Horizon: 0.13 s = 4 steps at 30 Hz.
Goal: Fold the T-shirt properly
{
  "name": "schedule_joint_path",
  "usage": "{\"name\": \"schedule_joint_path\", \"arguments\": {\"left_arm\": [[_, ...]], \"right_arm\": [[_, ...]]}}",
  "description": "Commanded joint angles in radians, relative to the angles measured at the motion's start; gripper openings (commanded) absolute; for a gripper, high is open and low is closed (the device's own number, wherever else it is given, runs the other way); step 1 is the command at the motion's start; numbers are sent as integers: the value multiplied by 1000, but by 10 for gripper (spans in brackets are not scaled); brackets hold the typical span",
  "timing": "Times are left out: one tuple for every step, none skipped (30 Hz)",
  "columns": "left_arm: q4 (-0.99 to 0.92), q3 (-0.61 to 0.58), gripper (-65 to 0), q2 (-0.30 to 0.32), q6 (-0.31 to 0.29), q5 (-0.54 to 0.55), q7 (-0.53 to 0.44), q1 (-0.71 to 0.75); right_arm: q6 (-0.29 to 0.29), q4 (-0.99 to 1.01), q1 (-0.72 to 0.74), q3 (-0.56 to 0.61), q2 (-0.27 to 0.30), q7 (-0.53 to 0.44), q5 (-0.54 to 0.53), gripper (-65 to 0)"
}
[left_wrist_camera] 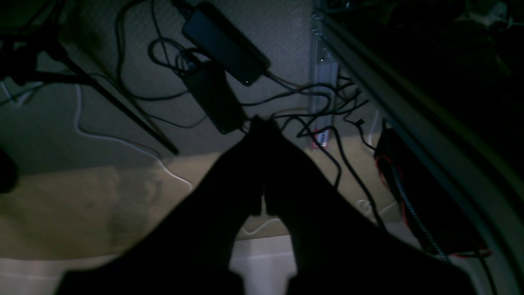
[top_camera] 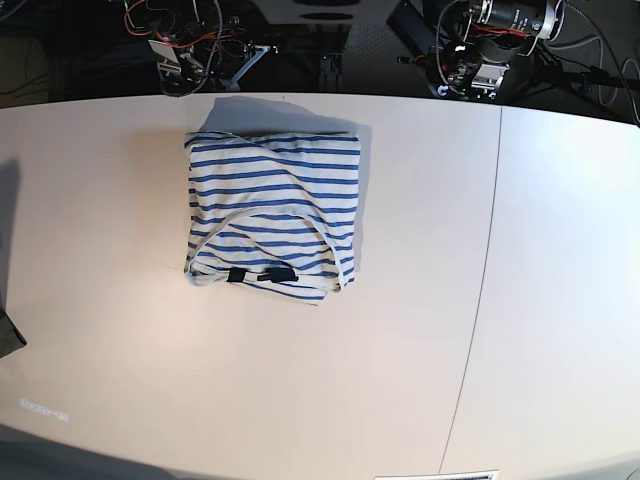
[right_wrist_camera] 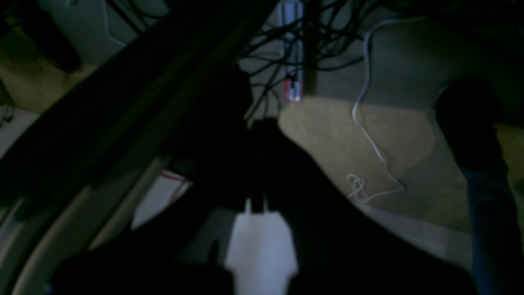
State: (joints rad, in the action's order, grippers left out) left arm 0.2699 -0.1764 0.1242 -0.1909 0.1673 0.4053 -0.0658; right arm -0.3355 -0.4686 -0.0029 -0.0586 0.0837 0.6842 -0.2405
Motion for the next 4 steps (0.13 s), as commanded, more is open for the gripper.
{"name": "schedule_joint_path", "arguments": {"left_arm": [[4, 0, -650, 0, -24, 9, -2, -1], [4, 0, -650, 1, -37, 10, -6, 0], [5, 0, -650, 0, -53, 12, -10, 0], [5, 0, -650, 1, -63, 12, -10, 0]], "right_arm": [[47, -10, 5, -12, -5, 4, -1, -650], [47, -13, 5, -22, -11, 3, -2, -650], [47, -19, 5, -30, -17, -5, -2, -650], [43, -27, 5, -34, -21, -16, -2, -650]]}}
